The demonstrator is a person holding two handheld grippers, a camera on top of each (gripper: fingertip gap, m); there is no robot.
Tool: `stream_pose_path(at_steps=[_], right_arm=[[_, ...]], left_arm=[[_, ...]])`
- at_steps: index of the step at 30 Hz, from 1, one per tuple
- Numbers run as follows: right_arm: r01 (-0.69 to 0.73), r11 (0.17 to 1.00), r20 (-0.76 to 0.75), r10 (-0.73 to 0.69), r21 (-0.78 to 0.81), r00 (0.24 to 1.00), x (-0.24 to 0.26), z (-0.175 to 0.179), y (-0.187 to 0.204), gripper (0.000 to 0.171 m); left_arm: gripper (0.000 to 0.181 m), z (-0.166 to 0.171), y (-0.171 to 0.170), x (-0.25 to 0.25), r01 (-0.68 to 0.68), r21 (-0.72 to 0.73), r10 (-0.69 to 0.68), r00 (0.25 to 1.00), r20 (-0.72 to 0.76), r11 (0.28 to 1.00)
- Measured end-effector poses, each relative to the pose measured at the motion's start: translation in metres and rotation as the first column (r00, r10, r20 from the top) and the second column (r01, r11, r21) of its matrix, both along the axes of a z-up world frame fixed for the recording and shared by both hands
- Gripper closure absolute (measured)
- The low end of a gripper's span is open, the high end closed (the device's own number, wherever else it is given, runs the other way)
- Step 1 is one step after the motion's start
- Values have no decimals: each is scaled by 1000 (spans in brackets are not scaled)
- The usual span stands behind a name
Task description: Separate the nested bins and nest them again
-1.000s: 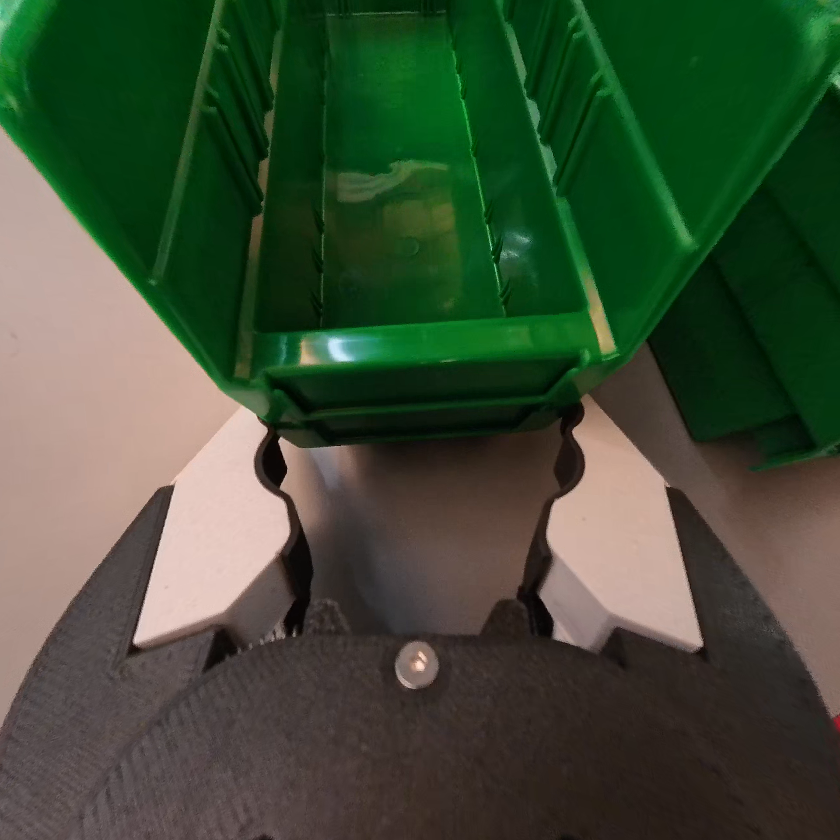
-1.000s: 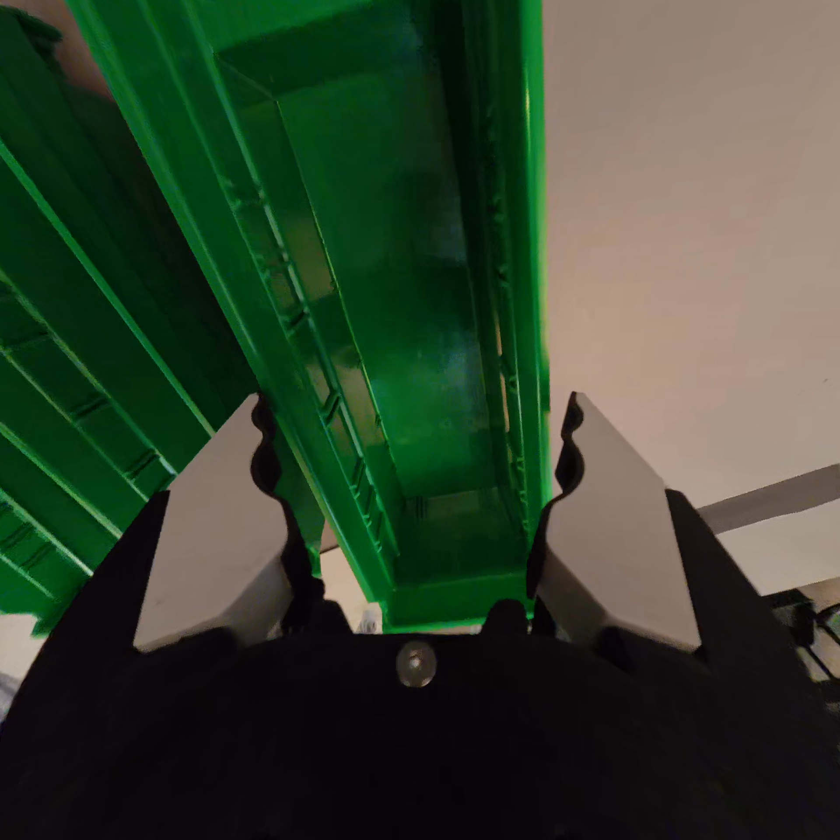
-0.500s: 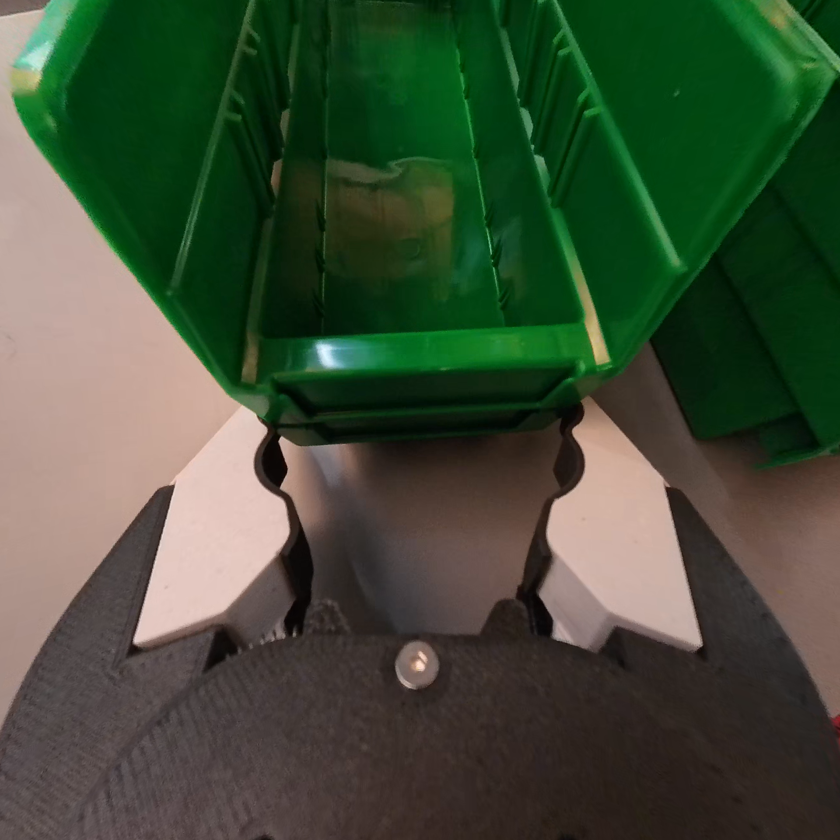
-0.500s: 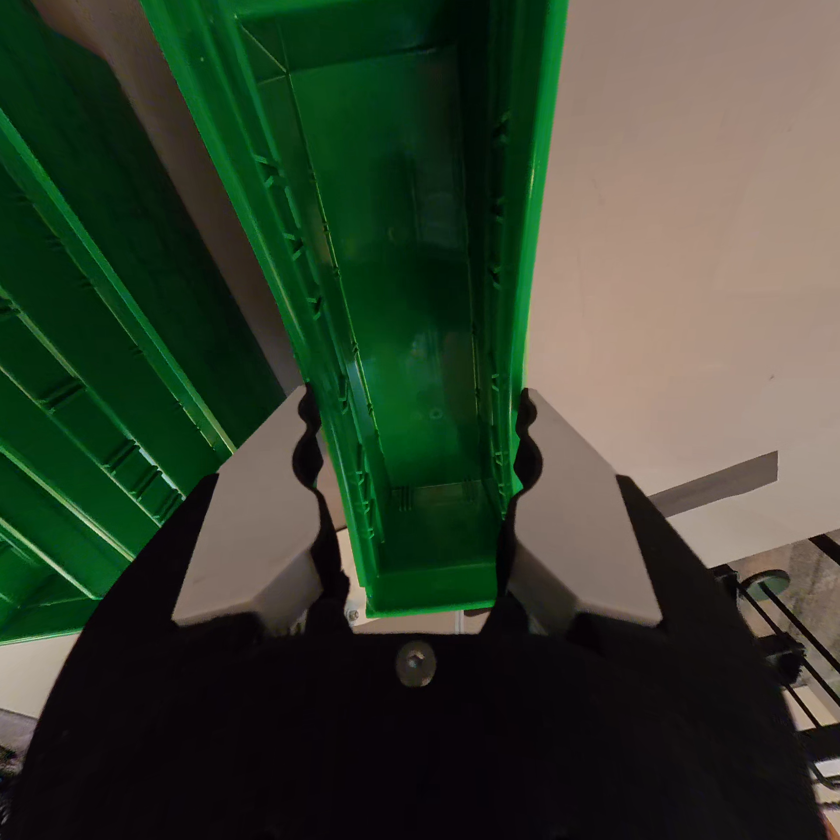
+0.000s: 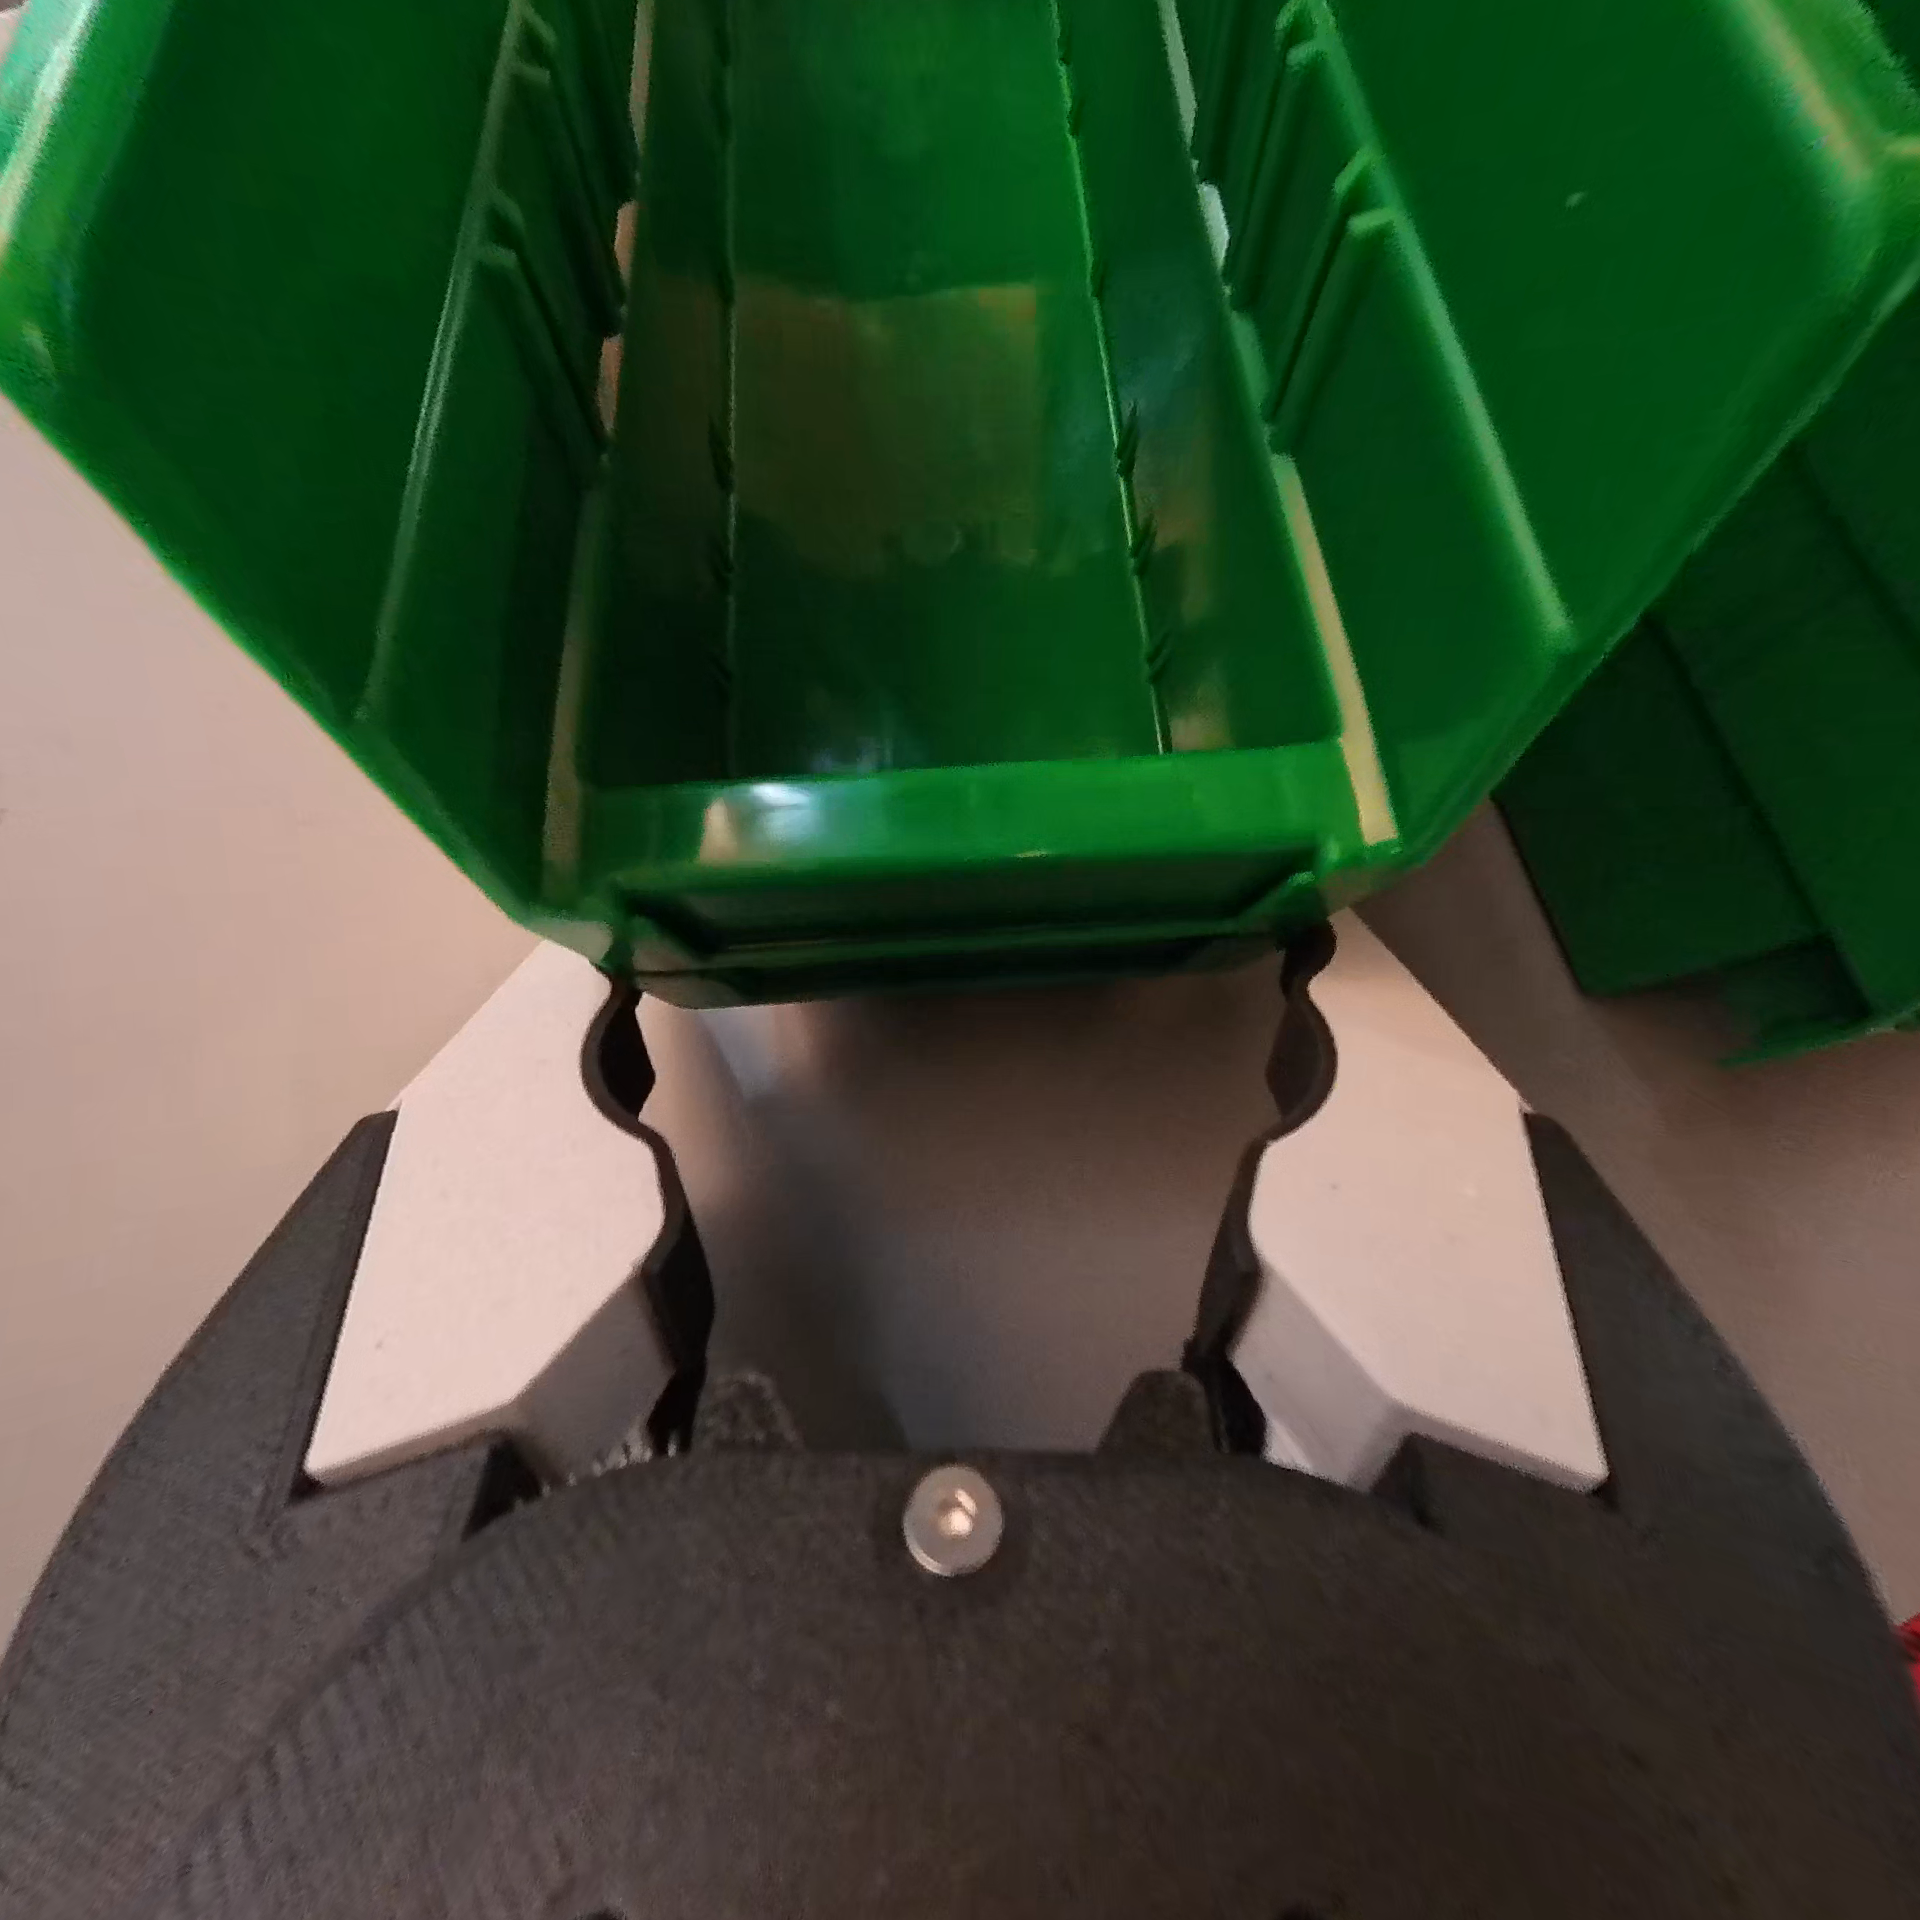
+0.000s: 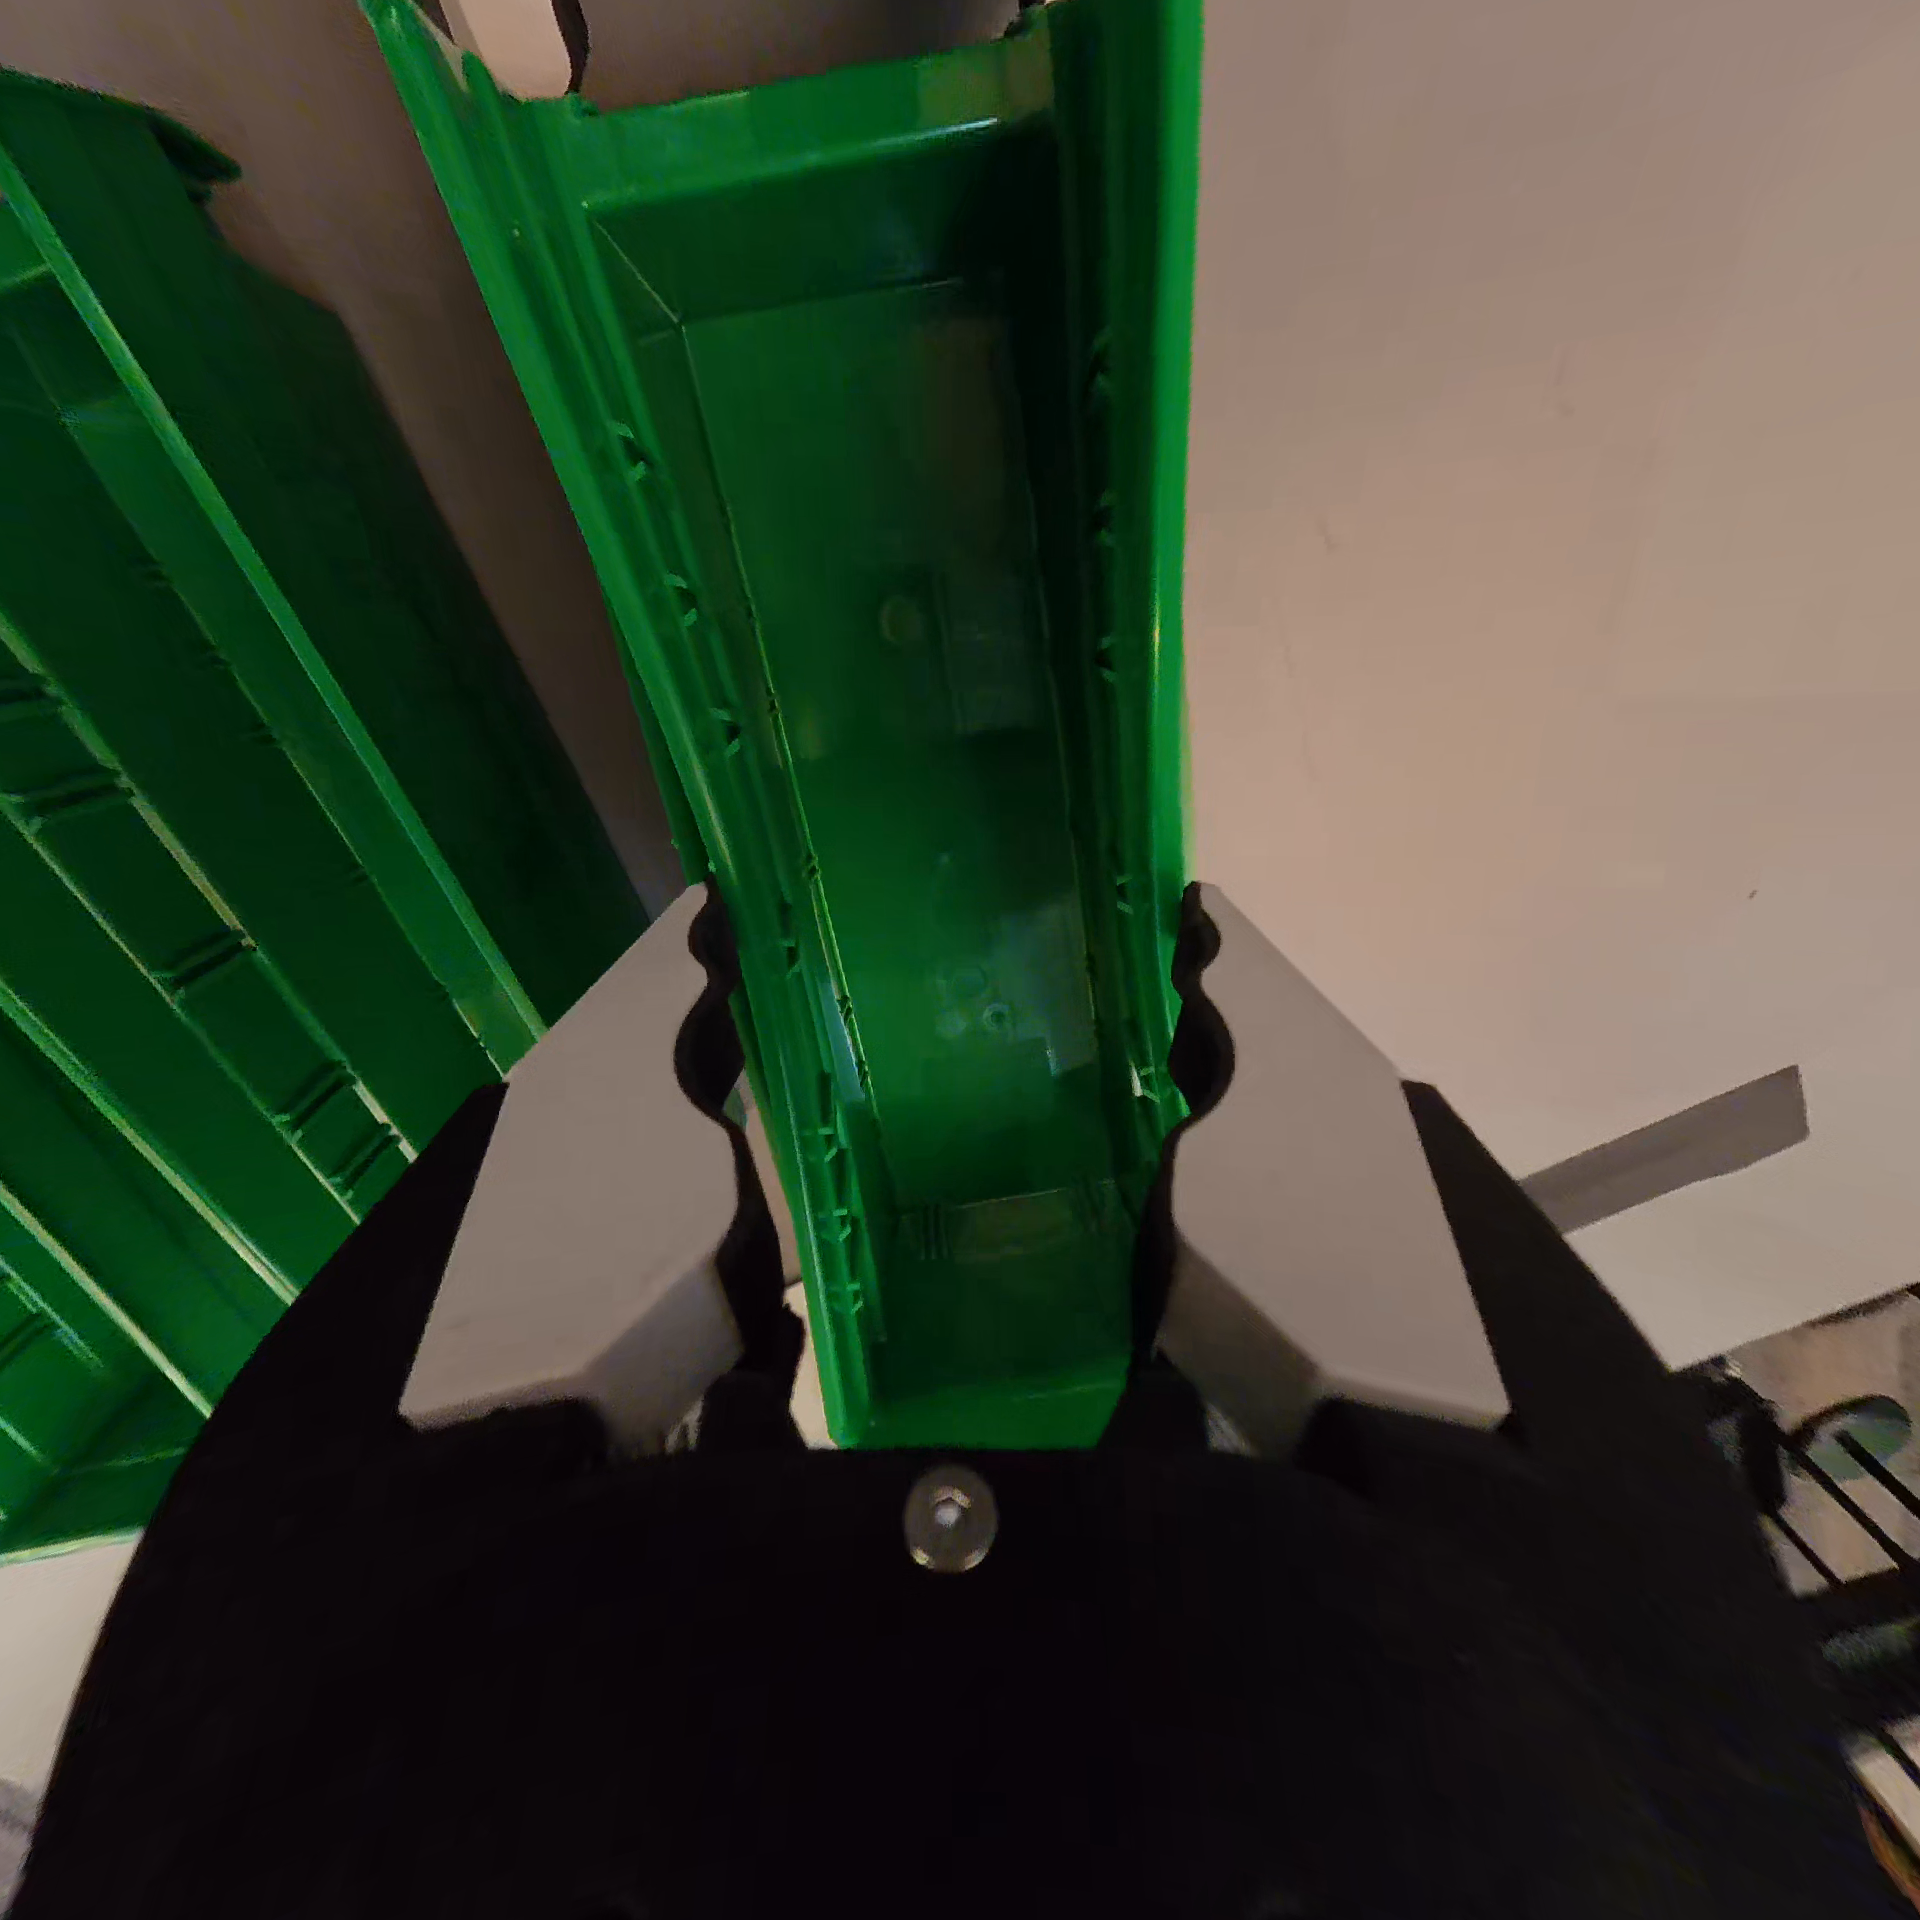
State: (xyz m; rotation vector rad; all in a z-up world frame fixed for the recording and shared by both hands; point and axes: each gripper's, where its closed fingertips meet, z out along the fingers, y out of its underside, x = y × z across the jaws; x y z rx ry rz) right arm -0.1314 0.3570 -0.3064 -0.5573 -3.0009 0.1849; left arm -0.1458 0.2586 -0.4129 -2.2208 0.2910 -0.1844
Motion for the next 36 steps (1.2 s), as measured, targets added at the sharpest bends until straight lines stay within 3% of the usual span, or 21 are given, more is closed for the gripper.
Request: stream_pose_path(at_steps=[15, 20, 29, 36], right_arm=[[89, 980, 36, -84, -179, 996, 3, 0, 3, 89], [80, 977, 32, -76, -200, 997, 8, -2, -2, 87], [115, 950, 11, -117, -289, 993, 8, 5, -8, 90], [91, 972, 15, -90, -218, 996, 12, 1, -6, 83]], left_arm=[[63, -2, 0, 1, 12, -22, -11, 1000, 29, 1000], [43, -4, 0, 3, 26, -28, -26, 1000, 8, 999], [51, -5, -1, 10, 71, -38, -70, 997, 28, 997], [52, -4, 0, 10, 73, -29, -73, 997, 13, 997]])
